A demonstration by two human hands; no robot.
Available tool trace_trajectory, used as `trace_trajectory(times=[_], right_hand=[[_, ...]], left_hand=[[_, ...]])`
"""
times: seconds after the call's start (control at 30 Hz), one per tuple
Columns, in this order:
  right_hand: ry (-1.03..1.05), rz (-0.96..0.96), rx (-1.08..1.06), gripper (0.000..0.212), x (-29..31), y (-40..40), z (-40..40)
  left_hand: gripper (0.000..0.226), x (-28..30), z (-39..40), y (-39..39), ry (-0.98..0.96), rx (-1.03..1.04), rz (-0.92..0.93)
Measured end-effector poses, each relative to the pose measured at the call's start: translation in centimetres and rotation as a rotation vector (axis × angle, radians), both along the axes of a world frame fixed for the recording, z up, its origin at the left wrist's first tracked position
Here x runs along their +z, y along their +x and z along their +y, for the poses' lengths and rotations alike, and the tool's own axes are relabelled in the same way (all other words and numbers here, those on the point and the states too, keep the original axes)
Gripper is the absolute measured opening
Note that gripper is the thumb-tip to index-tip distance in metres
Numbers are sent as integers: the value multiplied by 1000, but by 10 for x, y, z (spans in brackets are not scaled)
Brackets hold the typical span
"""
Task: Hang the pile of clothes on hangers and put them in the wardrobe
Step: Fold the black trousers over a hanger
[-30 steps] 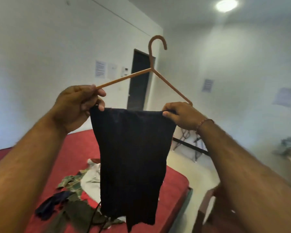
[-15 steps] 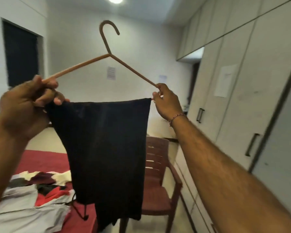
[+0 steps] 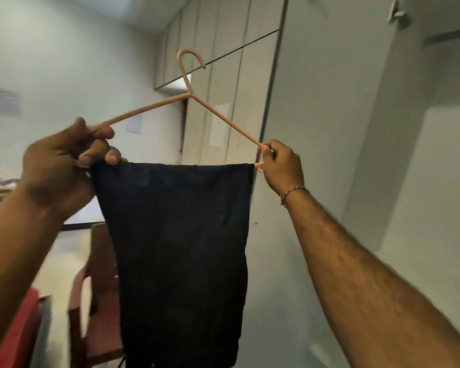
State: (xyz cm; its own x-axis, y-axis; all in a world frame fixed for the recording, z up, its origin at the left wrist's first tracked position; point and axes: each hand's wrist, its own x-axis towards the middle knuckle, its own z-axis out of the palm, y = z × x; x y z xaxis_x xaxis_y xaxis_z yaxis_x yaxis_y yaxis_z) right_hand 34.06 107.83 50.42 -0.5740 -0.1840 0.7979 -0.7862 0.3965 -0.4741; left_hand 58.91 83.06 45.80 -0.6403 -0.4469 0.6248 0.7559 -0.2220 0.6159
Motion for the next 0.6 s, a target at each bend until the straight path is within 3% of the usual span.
trace_trajectory(times=[0.13,0.27,0.37,0.43,0.57,0.6], right_hand=[[16,-155,-101,21,16,-46,90],[-13,-261,-203,56,39,-86,186],[-64,-156,-376,67,61,-113,256],[-134,-51,-452,57,79,-122,301],[-290,4,-334,19,118,-117,369],[-278,-23,-293,18,131,-113,381]], left_hand=[[43,27,78,-66,0,-29,-87],[43,52,175,-156,15,-193,-84],[46,75,256,-219,64,-232,-79],[48,93,316,-256,111,-251,-64],[48,124,432,-322,141,-296,28],[48,130,460,-339,121,-293,56]])
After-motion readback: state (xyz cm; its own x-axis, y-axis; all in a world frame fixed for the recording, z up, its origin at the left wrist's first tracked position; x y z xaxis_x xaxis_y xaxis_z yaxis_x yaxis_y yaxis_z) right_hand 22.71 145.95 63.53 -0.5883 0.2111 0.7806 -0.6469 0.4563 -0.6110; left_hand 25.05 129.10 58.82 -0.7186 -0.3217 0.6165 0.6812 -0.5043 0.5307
